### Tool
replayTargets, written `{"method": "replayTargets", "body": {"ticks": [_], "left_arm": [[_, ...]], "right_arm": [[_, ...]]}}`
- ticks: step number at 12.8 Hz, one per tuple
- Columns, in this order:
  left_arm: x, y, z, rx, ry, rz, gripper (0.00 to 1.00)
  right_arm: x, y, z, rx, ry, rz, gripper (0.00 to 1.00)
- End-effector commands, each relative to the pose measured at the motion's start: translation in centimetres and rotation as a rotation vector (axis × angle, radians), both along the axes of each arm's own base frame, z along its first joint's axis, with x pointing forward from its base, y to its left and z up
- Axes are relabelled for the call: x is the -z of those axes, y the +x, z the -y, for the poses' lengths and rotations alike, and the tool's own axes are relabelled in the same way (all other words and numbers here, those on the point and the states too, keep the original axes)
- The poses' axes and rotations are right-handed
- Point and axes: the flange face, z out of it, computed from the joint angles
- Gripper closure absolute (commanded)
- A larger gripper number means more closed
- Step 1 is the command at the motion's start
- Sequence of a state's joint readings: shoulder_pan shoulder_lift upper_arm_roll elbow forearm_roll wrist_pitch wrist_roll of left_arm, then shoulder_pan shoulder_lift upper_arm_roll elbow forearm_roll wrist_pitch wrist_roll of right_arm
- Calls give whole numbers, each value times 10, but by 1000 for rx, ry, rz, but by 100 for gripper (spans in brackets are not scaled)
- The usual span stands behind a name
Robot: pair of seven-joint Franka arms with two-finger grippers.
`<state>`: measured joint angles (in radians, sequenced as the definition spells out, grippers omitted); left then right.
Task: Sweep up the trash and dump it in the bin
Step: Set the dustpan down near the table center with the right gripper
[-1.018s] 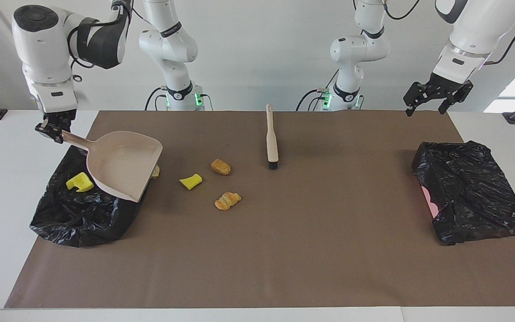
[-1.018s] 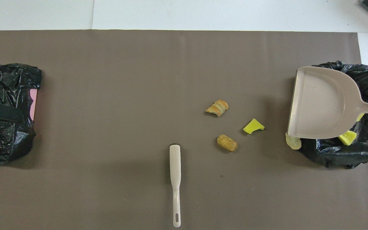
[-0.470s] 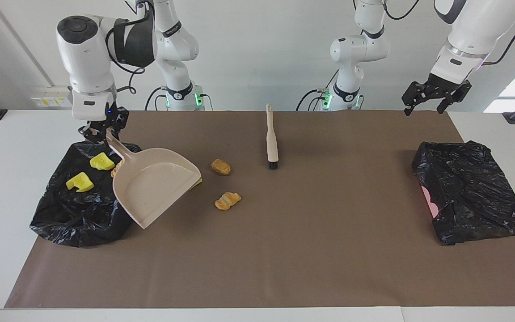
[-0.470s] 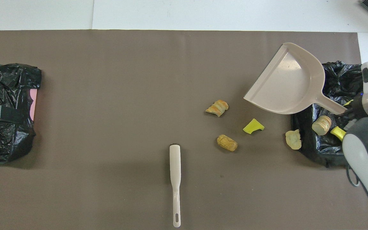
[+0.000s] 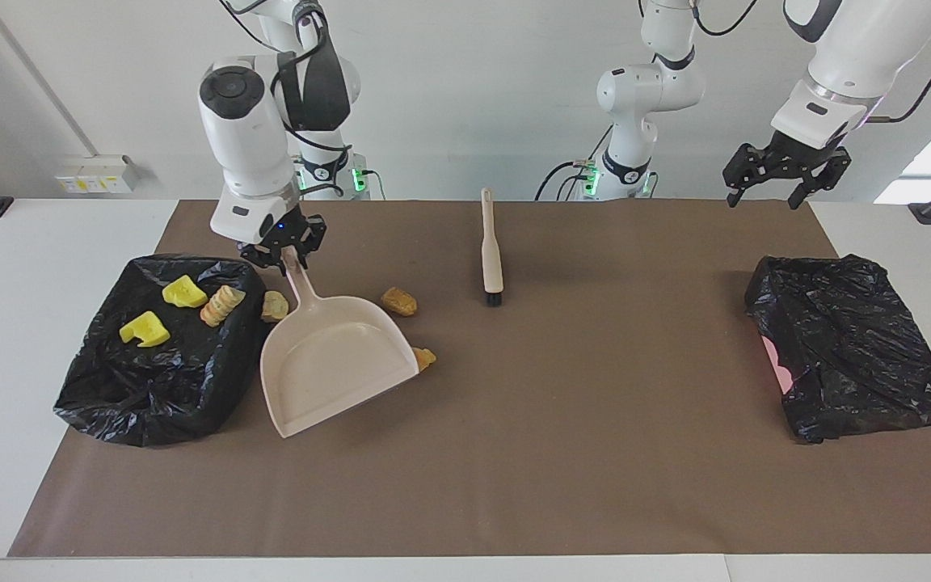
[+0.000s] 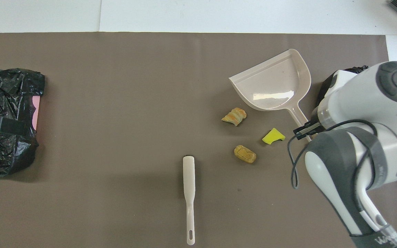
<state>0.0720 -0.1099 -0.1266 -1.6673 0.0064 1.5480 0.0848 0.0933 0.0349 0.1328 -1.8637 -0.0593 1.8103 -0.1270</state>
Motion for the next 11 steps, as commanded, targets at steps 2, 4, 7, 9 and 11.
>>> {"method": "replayTargets", "body": {"ticks": [2, 4, 7, 9, 11], "left_arm": [[-4, 1, -4, 14, -17, 13, 0], [-4, 2, 1, 20, -17, 13, 0], [-3, 5, 2, 13, -47, 41, 0], [-5, 10, -1, -4, -57, 79, 0], [-5, 9, -1, -7, -56, 68, 0]], "right_arm": [[15, 13, -82, 170, 34, 27, 100], [33, 10, -129, 237, 42, 33, 100], [69, 19, -190, 385, 51, 12, 100], [91, 25, -238, 414, 67, 22, 100], [114, 34, -271, 445, 86, 34, 100]]}}
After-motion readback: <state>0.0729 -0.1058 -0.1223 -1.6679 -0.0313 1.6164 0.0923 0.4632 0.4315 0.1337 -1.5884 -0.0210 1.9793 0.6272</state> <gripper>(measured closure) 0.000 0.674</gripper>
